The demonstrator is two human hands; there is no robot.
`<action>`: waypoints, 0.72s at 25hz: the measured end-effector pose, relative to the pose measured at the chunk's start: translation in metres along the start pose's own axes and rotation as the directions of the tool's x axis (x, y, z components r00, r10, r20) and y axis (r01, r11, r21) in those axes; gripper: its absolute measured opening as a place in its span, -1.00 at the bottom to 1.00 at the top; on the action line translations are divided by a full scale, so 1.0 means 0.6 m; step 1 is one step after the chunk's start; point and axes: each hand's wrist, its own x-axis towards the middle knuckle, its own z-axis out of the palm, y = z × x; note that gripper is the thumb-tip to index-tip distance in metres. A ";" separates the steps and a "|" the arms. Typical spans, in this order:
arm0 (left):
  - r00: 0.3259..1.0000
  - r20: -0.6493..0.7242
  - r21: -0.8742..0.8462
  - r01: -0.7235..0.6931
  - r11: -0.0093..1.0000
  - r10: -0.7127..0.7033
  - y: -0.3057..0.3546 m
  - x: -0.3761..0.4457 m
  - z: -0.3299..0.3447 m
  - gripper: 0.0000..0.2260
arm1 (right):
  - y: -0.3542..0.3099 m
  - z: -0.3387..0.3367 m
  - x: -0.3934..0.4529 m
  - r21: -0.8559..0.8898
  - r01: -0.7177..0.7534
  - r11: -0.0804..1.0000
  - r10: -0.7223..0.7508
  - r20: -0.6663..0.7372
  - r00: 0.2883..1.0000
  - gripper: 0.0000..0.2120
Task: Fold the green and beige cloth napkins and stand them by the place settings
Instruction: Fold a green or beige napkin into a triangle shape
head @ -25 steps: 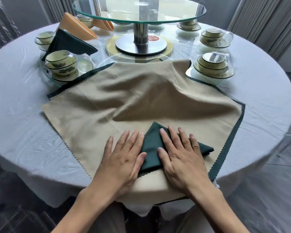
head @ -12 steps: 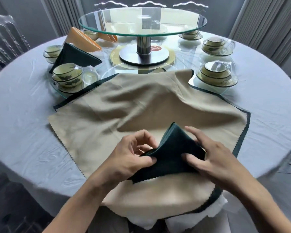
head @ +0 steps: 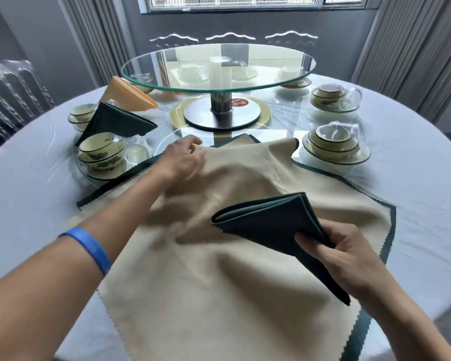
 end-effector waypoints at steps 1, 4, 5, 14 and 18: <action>0.997 0.048 0.135 0.050 0.990 -0.057 -0.015 0.030 0.001 -0.64 | 0.004 -0.002 -0.008 -0.003 0.005 1.000 -0.005 0.009 1.000 -0.65; 0.982 0.105 0.166 0.136 0.977 -0.155 -0.041 0.079 0.000 -0.49 | 0.027 -0.015 -0.029 -0.052 -0.003 0.999 0.002 -0.007 1.000 -0.85; 0.984 0.091 0.141 0.141 0.980 -0.155 -0.042 0.085 -0.001 -0.47 | 0.035 -0.022 -0.035 -0.074 -0.028 0.997 0.026 -0.019 0.999 -0.89; 0.976 0.117 -0.483 0.219 0.848 -0.185 0.017 0.020 -0.039 -0.75 | -0.022 -0.016 -0.048 0.008 0.024 1.000 -0.020 -0.291 0.956 -0.83; 0.917 0.396 -0.676 0.327 0.660 -0.049 0.038 -0.078 -0.086 -0.68 | -0.084 -0.010 -0.029 -0.016 0.163 0.987 -0.155 -0.419 0.895 -0.81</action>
